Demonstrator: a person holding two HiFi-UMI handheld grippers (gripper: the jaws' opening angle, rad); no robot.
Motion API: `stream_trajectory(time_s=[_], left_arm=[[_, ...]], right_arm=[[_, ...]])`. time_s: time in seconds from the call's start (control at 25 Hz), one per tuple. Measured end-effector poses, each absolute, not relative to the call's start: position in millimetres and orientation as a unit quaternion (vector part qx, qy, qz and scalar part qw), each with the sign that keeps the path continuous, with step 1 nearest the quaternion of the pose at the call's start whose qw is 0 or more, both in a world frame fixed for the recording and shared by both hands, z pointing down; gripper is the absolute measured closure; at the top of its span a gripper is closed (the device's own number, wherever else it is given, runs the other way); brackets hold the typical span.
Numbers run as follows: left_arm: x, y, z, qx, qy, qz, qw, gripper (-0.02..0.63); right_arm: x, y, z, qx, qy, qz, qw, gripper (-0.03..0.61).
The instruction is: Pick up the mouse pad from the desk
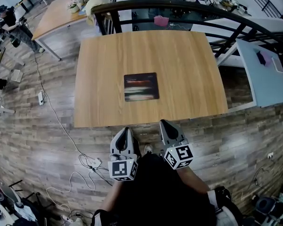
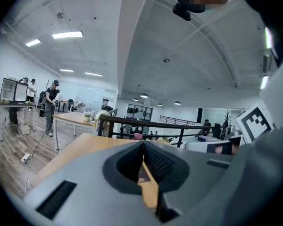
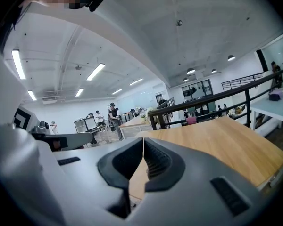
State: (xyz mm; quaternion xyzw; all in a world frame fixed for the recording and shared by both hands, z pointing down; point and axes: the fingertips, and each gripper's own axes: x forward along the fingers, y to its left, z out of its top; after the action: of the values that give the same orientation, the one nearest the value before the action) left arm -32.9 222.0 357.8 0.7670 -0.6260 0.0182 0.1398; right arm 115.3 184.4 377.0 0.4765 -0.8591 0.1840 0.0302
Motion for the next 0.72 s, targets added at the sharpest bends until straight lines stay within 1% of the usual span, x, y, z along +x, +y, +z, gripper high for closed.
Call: stream_trajectory(time_s=[0.28, 0.72], left_arm=[[-41, 165, 364, 0.782, -0.605, 0.025, 0.146, 0.591], [-88, 78, 383, 0.797, -0.579, 0.039, 0.168, 0.591]], right_arm=[[104, 138, 382, 0.492, -0.849, 0.189, 0.038, 0.546], [75, 58, 399, 0.536, -0.820, 0.190, 0.061, 0.546]])
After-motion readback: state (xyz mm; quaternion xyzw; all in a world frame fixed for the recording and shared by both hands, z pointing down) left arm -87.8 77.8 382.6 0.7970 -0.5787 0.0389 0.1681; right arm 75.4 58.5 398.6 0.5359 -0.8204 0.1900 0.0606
